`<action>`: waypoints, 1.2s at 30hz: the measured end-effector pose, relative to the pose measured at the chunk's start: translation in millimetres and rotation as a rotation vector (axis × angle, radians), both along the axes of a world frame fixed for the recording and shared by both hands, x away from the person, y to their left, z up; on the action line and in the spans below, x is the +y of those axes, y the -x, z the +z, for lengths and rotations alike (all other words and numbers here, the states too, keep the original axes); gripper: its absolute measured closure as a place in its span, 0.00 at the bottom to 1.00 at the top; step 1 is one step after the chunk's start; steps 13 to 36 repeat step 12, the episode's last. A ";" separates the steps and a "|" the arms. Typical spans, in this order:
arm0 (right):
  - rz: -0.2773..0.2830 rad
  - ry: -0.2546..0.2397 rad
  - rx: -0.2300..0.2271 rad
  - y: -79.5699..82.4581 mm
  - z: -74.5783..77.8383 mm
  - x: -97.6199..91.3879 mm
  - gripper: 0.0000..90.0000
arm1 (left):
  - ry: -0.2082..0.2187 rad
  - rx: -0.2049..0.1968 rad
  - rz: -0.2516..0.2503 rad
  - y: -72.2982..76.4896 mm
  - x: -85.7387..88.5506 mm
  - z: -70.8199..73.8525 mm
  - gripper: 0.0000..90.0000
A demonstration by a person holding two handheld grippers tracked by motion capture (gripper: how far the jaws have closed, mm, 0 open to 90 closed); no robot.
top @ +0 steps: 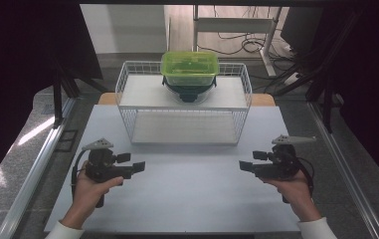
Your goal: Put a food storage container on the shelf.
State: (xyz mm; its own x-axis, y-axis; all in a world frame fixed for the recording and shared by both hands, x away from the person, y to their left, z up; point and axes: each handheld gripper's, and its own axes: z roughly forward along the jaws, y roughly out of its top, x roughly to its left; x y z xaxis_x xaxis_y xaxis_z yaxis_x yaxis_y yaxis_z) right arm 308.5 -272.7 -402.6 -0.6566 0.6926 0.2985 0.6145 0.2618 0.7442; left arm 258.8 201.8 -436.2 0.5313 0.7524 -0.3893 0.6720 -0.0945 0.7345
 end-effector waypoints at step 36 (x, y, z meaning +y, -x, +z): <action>-0.011 0.021 -0.011 1.2 -4.6 -0.5 0.24 | -0.018 -0.011 0.018 0.5 0.5 -2.3 0.27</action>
